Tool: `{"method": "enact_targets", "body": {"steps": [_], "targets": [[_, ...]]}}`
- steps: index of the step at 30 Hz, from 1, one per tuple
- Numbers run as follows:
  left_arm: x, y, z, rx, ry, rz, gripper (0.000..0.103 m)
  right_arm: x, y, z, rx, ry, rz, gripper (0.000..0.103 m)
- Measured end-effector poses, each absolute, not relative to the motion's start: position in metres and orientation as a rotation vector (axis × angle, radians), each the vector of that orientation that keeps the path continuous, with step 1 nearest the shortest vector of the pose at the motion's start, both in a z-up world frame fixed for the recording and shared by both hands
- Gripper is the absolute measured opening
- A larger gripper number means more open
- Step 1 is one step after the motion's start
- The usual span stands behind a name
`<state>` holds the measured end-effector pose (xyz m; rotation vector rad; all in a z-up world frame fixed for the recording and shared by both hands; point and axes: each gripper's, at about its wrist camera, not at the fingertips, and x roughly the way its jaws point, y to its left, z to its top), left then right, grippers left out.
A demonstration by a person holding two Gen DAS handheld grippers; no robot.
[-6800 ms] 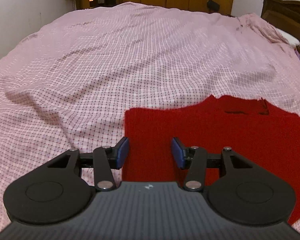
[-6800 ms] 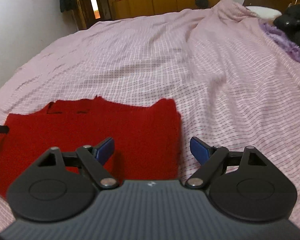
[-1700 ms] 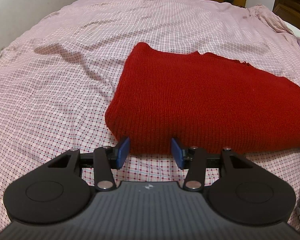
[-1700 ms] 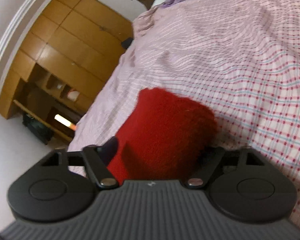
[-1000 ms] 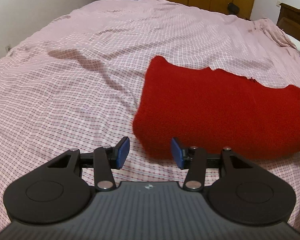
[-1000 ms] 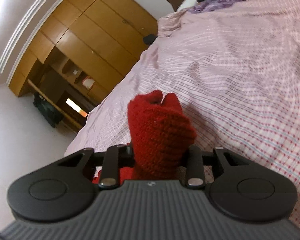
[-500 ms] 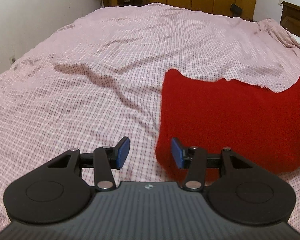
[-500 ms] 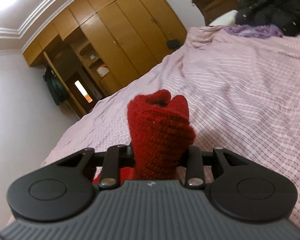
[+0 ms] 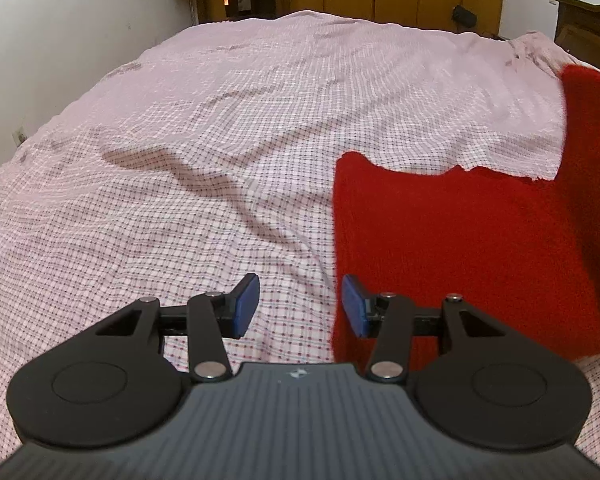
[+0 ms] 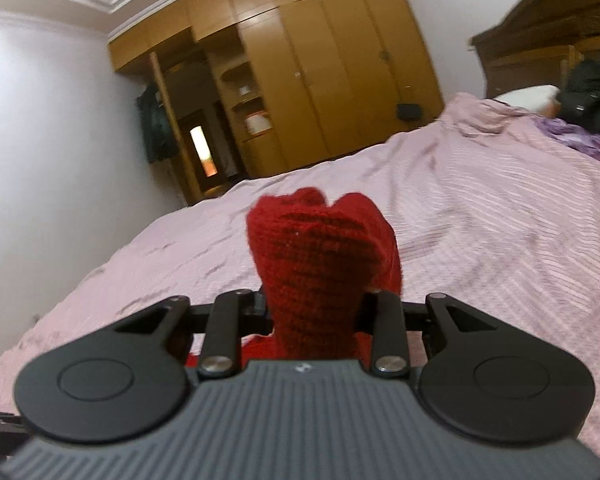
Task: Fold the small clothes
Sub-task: 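Lift the side edge with the right gripper and fold it over the body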
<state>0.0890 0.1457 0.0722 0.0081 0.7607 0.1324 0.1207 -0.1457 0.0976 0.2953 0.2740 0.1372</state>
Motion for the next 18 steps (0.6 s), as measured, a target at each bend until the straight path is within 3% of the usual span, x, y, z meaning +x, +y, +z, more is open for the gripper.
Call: {"method": "enact_targets", "body": {"steps": [18], "targets": [[0.080, 0.183, 0.053, -0.071, 0.805, 0.175, 0.054, 0.135, -0.061, 0.051, 0.049, 0.430, 0.267, 0.034]]}}
